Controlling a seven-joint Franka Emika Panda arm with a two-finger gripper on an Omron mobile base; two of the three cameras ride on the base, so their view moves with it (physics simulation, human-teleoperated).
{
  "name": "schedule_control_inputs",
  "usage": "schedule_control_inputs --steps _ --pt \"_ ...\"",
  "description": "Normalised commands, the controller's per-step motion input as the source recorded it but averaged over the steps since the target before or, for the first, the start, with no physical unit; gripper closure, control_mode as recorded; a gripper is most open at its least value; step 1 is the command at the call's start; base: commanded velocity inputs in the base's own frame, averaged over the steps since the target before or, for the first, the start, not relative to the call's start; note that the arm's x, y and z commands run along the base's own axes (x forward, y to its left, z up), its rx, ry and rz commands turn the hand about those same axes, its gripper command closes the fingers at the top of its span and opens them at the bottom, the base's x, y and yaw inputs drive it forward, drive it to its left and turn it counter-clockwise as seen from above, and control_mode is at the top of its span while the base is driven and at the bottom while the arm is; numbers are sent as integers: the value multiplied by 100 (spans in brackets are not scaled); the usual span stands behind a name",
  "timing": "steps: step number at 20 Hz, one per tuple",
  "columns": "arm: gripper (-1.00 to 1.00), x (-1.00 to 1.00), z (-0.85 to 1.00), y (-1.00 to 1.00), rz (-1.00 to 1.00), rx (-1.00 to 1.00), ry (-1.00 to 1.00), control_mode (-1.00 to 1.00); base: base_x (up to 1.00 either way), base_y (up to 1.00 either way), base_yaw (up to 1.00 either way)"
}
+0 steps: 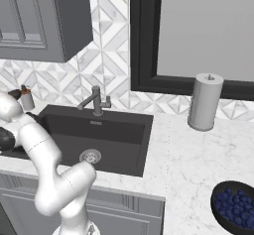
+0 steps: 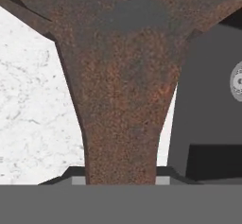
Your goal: Pick the pan and sponge and place them into the sink. Then turn on the water.
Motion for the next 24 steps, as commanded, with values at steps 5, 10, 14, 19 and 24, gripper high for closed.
schedule_control_inputs --steps 5,10,14,19,24 --pt "100 0 -5 -61 -9 13 0 -100 0 0 0" --pt "100 -14 -8 -72 -10 10 -1 -100 0 0 0" --pt "100 -26 -6 -74 -9 11 -3 -100 0 0 0" --pt "100 -35 -1 -78 -8 11 -5 -100 0 0 0" --pt "100 -34 0 -74 -9 12 -8 -100 0 0 0"
